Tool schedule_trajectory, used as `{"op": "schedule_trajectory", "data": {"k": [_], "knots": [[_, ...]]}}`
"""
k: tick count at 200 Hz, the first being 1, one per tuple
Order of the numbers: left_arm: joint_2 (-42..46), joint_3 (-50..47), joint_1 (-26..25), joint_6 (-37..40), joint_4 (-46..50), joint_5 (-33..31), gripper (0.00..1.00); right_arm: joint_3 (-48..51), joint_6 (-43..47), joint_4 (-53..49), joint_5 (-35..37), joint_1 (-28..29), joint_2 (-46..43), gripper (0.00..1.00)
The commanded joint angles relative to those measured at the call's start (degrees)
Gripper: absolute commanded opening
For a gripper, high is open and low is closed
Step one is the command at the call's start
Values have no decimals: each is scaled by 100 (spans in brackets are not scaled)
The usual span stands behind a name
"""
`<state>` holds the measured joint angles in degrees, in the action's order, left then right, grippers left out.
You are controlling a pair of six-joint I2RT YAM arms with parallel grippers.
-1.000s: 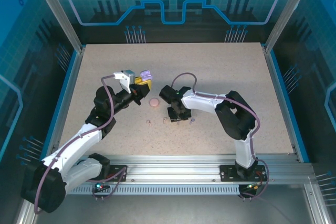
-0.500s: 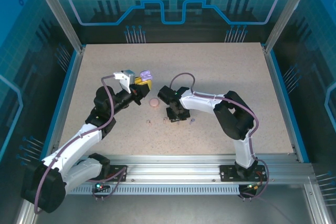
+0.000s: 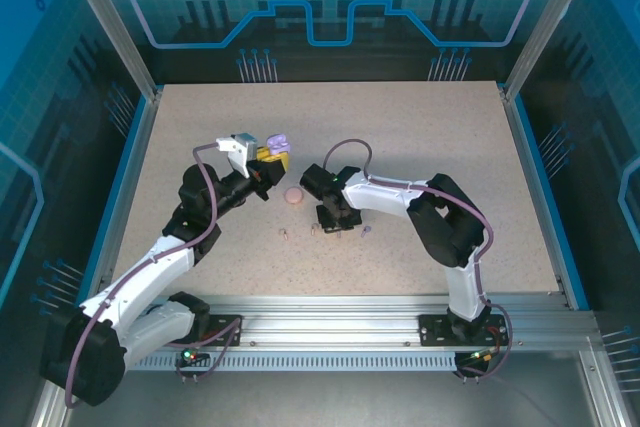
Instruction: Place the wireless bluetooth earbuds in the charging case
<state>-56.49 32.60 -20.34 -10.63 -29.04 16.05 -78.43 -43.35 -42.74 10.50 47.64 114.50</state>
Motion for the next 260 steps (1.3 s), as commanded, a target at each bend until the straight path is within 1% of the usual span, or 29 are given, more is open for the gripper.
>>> {"op": "schedule_trajectory", "data": {"k": [1, 31, 90, 146, 207, 234, 260], "knots": [[103, -84, -35, -27, -217, -58, 0, 232, -118, -25, -55, 140, 55, 21], [102, -87, -40, -49, -232, -45, 0, 275, -120, 33, -55, 138, -14, 15], [93, -87, -55, -70, -260, -28, 0, 355, -113, 134, 51, 132, -506, 14], [85, -95, -114, -47, -373, 69, 0, 498, 0, 210, 246, 38, -1440, 14], [-87, -155, -288, 64, -963, 228, 0, 281, 549, 364, 399, -228, -2826, 14], [-292, -175, -394, 144, -1436, 323, 0, -53, 929, 483, 410, -404, -3370, 14], [-554, -175, -492, 313, -1928, 427, 0, -474, 1257, 597, 376, -540, -3705, 14]]}}
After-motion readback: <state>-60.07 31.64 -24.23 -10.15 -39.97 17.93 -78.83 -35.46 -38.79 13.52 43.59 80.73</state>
